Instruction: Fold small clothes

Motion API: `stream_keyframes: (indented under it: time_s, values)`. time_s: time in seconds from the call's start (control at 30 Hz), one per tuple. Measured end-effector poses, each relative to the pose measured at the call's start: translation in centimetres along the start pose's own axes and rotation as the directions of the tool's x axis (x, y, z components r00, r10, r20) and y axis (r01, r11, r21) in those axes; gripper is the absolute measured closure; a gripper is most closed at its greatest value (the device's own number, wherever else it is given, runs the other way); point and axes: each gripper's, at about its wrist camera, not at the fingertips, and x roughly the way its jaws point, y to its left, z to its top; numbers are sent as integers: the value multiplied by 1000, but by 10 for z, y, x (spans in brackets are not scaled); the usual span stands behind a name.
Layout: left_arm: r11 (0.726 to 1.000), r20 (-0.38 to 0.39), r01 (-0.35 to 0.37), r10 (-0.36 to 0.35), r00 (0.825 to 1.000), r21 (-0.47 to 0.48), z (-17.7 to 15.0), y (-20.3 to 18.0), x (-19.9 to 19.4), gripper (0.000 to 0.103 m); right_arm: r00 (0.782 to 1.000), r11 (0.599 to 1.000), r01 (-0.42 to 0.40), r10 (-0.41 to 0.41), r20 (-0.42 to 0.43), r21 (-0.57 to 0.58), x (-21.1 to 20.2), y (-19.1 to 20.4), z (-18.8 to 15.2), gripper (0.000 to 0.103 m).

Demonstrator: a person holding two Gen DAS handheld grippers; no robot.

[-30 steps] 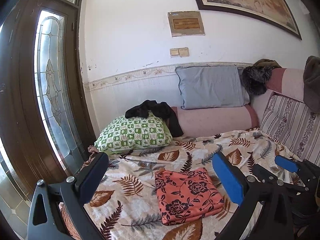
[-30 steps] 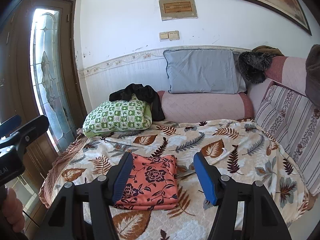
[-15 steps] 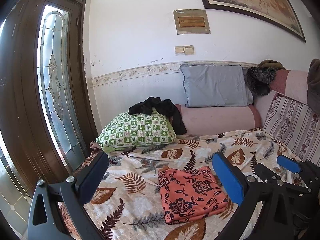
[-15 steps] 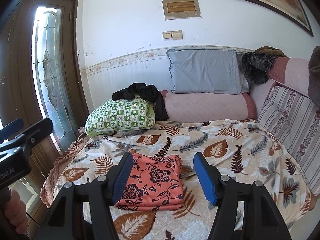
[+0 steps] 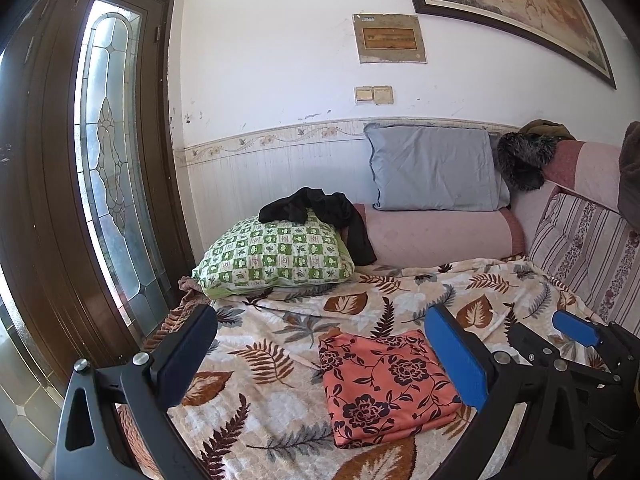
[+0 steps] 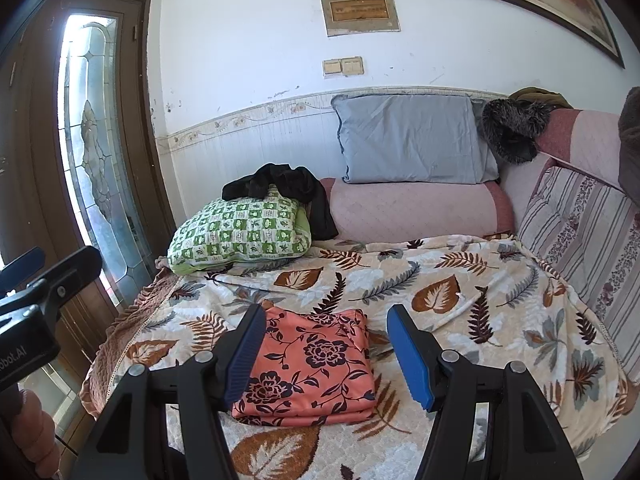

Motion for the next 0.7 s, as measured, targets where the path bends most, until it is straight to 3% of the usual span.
stream_keyframes:
  time_s: [0.7]
  values:
    - [1000, -23, -3, 3, 1000, -17, -5, 11, 18, 0, 1000, 1000, 8, -8, -26, -12, 28, 12, -2, 36]
